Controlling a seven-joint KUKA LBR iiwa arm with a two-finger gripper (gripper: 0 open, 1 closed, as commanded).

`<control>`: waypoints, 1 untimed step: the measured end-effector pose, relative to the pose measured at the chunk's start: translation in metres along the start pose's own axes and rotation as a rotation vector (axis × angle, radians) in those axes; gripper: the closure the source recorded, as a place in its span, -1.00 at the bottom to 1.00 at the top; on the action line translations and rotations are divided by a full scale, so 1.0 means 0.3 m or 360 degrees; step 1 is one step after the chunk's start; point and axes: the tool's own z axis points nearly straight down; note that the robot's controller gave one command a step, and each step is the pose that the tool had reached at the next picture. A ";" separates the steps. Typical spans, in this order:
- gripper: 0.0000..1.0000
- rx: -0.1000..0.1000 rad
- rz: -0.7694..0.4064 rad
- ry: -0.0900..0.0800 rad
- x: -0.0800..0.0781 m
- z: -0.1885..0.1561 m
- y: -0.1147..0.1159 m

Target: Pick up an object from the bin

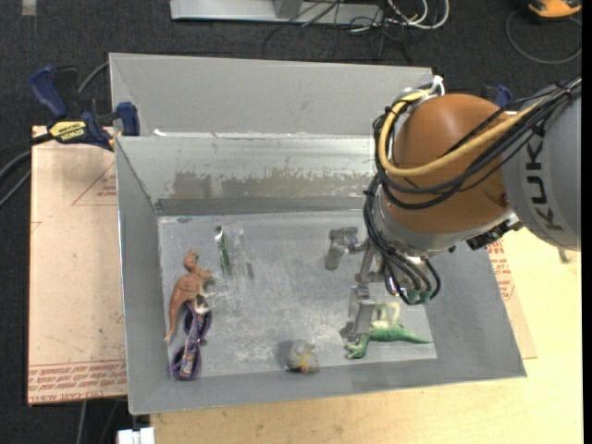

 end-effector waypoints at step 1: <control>-1.00 -0.0001 0.0004 -0.0013 -0.005 -0.013 -0.001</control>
Offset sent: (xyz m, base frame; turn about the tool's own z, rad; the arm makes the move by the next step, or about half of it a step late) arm 0.0091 -0.0620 -0.0731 -0.2124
